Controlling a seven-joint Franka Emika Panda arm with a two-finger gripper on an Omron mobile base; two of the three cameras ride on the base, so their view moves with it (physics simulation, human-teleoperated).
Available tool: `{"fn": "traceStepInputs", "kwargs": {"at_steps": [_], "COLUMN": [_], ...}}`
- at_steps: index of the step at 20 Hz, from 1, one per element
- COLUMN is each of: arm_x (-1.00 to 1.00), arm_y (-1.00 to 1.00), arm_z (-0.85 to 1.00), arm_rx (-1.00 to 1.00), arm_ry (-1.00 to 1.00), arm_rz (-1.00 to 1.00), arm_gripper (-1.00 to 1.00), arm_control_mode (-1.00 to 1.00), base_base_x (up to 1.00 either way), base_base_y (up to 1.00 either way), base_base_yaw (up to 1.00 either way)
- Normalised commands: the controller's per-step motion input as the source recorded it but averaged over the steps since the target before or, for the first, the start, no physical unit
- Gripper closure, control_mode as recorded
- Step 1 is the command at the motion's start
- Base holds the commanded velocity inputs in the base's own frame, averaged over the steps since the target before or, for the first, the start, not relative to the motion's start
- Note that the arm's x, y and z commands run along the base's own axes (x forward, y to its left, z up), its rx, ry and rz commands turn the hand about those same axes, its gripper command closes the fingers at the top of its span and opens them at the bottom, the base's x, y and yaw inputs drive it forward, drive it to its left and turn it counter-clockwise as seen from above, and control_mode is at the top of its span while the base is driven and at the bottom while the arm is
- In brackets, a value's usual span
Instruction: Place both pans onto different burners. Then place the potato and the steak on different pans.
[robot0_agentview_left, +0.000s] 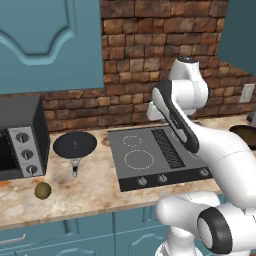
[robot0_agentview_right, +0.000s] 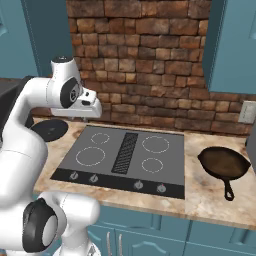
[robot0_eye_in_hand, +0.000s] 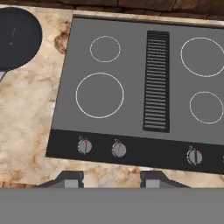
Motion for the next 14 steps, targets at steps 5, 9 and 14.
{"fn": "traceStepInputs", "kwargs": {"at_steps": [5, 9, 14], "arm_x": [-0.01, -0.02, -0.33], "arm_y": [-0.52, -1.00, -1.00], "arm_z": [0.00, -0.22, -0.58], "arm_rx": [0.00, 0.00, 0.00], "arm_ry": [-0.03, -0.02, 0.01], "arm_rz": [0.00, 0.00, 0.00], "arm_gripper": [-1.00, -1.00, -1.00], "arm_control_mode": [-1.00, -1.00, -1.00], "base_base_x": [0.00, 0.00, 0.00], "base_base_y": [0.00, 0.00, 0.00], "base_base_yaw": [0.00, 0.00, 0.00]}}
